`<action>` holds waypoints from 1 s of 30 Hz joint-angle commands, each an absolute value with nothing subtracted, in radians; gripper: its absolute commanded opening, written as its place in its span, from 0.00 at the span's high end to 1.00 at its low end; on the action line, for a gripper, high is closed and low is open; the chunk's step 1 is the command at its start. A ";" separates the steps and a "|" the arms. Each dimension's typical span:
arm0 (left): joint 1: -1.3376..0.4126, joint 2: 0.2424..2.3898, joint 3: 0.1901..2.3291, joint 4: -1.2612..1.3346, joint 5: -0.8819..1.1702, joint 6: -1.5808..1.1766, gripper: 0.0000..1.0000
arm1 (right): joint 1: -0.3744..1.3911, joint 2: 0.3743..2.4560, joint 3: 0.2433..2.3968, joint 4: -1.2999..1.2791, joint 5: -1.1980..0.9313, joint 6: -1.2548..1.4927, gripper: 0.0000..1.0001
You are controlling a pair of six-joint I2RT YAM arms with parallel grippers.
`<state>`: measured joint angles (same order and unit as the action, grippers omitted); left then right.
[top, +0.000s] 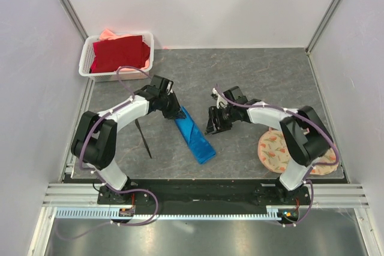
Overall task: Fold the napkin into a case and place the utensils inside
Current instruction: Turn over the smaller rectangle-folded napkin at the center of the board, then smooth out the smaller rectangle-folded napkin at the center of the board.
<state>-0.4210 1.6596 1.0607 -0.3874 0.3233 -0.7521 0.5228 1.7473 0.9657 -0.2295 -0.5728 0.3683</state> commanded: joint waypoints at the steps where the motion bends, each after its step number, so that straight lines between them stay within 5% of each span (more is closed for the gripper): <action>1: -0.422 1.719 1.144 -0.367 0.339 -0.773 0.85 | 0.593 1.608 1.000 -0.414 -0.347 0.270 0.44; 9: -0.420 1.862 1.216 -0.405 0.284 -0.752 0.85 | 0.796 1.490 0.904 -0.347 -0.248 0.393 0.54; 13: -0.420 1.907 1.238 -0.406 0.261 -0.746 0.85 | 0.801 1.503 0.801 -0.265 -0.285 0.417 0.67; 19: -0.420 1.838 1.262 -0.414 0.271 -0.724 0.79 | 0.802 1.554 0.779 -0.235 -0.236 0.379 0.69; 22: -0.420 1.711 1.253 -0.458 0.284 -0.707 0.65 | 0.802 1.545 0.813 -0.256 -0.204 0.370 0.67; 26: -0.396 1.511 1.200 -0.642 0.189 -0.667 0.46 | 0.799 1.487 0.863 -0.331 -0.109 0.351 0.51; 30: -0.296 1.379 1.108 -0.830 0.106 -0.626 0.40 | 0.799 1.451 0.949 -0.376 -0.077 0.322 0.37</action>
<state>-0.3912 1.4925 1.1866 -0.5819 0.2283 -0.6994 0.8009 1.5200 0.8459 -0.3340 -0.1516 0.3653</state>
